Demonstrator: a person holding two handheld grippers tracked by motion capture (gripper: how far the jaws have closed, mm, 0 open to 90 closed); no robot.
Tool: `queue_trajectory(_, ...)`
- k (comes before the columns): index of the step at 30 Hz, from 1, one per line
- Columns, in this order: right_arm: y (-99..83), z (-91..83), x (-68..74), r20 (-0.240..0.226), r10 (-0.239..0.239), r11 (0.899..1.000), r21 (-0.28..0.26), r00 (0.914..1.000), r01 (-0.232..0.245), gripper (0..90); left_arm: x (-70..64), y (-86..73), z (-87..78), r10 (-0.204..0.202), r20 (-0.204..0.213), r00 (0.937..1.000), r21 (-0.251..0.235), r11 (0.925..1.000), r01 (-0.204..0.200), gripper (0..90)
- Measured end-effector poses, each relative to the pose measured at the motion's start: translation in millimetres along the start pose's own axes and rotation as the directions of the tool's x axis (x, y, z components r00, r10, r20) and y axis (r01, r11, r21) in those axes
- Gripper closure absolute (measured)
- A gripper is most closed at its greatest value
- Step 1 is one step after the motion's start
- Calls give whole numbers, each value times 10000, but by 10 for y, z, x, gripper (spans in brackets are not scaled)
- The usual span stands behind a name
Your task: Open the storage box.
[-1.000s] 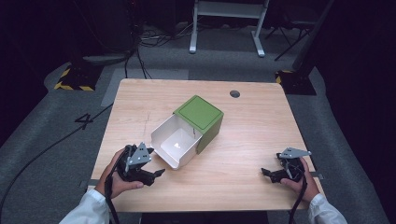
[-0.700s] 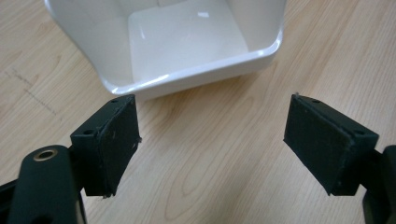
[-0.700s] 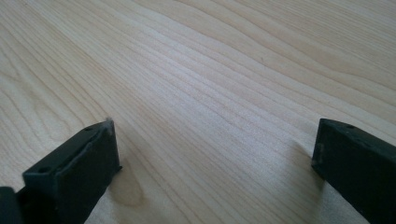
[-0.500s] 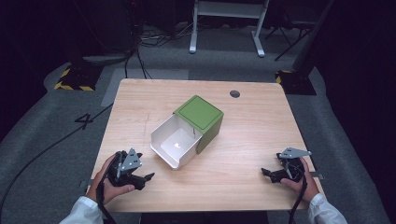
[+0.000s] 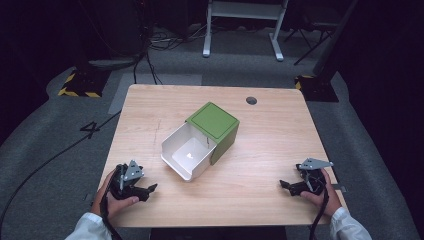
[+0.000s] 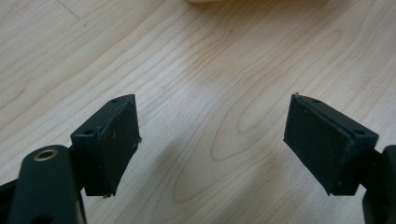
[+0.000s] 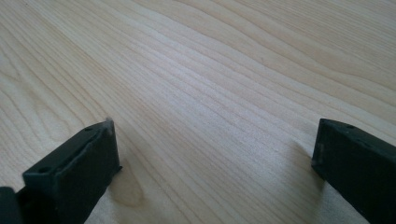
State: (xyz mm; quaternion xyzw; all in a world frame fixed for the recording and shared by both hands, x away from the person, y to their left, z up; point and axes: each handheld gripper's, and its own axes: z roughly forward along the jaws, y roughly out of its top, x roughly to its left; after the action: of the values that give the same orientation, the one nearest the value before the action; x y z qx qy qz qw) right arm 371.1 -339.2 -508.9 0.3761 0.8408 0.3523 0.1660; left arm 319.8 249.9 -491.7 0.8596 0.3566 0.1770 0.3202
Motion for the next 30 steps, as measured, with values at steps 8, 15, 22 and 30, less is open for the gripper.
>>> queue_trajectory(8, 0, 0, -1, -9, -9, 10000, 0, 10000, 9, 5, 34, -109, 98, -574, 568, 9967, -107, 9983, 581, 175)
queue_trajectory(15, -16, -16, 3, -32, -23, 10000, 2, 10000, 23, 5, 24, -129, 95, -648, 462, 9968, -220, 9976, 659, 168)
queue_trajectory(22, -8, -9, 0, -84, -78, 10000, 9, 9999, 78, 5, 17, -131, 94, -737, 426, 9964, -223, 9970, 747, 167)
queue_trajectory(30, -2, -2, -3, -95, -122, 9999, 4, 9999, 122, 5, 13, -129, 95, -778, 378, 9963, -215, 9967, 786, 168)
